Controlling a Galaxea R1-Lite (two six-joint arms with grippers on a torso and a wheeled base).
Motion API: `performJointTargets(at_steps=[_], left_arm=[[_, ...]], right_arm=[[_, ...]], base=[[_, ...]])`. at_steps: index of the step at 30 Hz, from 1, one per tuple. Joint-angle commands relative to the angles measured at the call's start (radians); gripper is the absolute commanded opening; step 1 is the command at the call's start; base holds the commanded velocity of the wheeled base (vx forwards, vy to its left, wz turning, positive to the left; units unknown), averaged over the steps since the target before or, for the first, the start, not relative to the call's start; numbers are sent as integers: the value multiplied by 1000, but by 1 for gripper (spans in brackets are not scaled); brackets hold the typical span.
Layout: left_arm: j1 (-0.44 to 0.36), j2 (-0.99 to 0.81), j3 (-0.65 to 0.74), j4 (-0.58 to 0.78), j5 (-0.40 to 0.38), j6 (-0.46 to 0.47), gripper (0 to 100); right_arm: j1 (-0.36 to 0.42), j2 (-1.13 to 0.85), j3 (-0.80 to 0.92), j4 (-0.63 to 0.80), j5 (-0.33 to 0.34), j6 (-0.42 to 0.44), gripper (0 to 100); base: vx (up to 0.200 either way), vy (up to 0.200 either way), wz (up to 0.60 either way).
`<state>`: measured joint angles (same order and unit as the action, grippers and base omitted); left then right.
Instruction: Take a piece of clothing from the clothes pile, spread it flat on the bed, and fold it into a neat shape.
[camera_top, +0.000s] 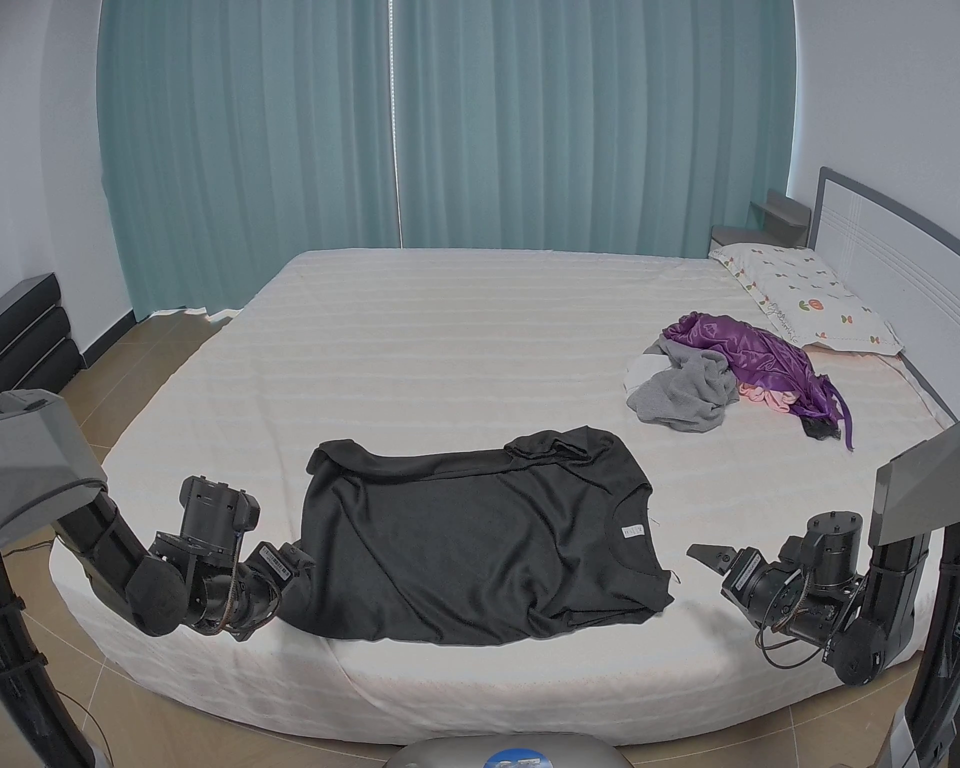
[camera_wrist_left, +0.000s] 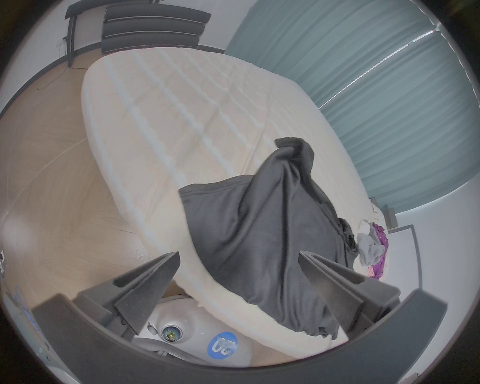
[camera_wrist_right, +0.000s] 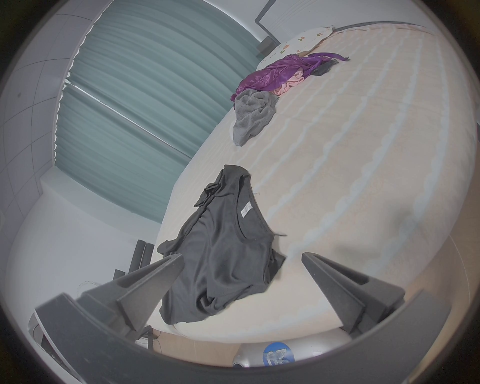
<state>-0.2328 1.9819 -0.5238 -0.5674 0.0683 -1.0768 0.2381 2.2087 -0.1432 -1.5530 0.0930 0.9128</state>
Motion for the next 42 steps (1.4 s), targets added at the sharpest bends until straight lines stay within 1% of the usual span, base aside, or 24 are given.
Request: performJointTargets(at_steps=[1,6,9,10,12,14,16,20,21,27,30,31,35,38,42], left_arm=[[10,95,-19,-3,34,1,100],[44,215,-73,-46,88,8,100],[52,241,-79,-71,107,24,100],[53,256,-82,-95,131,44,100],[55,285,-99,-120,154,67,100],[56,308,-122,-134,176,80,100],[67,337,-159,-143,215,92,100],[78,371,-196,-143,235,126,100],[78,371,-196,-143,238,127,0],[79,365,-174,-141,246,126,0],[82,339,-136,-137,248,127,0],[95,301,-105,-137,248,127,0],[118,218,-65,-132,248,129,0],[122,170,-35,-117,248,146,0],[121,160,-24,-104,248,166,0]], right_arm=[[1,5,1,-13,1,1,100],[3,6,-1,-13,2,1,100],[6,9,-1,-13,4,3,100],[7,14,-3,-13,2,3,100],[7,16,-3,-13,4,5,100],[7,16,-4,-13,2,5,100],[7,16,-6,-13,2,5,100],[7,16,-7,-13,2,5,100],[7,17,-9,-13,2,5,100],[9,48,-15,-15,1,1,100],[21,46,-15,-15,-2,1,100],[36,46,-15,-15,-4,1,100],[76,54,-33,-13,-7,-2,100],[92,74,-56,-13,-9,-9,100],[110,137,-122,-9,-10,-35,100]], base=[[0,0,0],[0,0,0],[0,0,0],[0,0,0],[0,0,0],[0,0,0],[0,0,0],[0,0,0],[0,0,0],[0,0,0],[0,0,0],[0,0,0],[0,0,0],[0,0,0],[0,0,0]])
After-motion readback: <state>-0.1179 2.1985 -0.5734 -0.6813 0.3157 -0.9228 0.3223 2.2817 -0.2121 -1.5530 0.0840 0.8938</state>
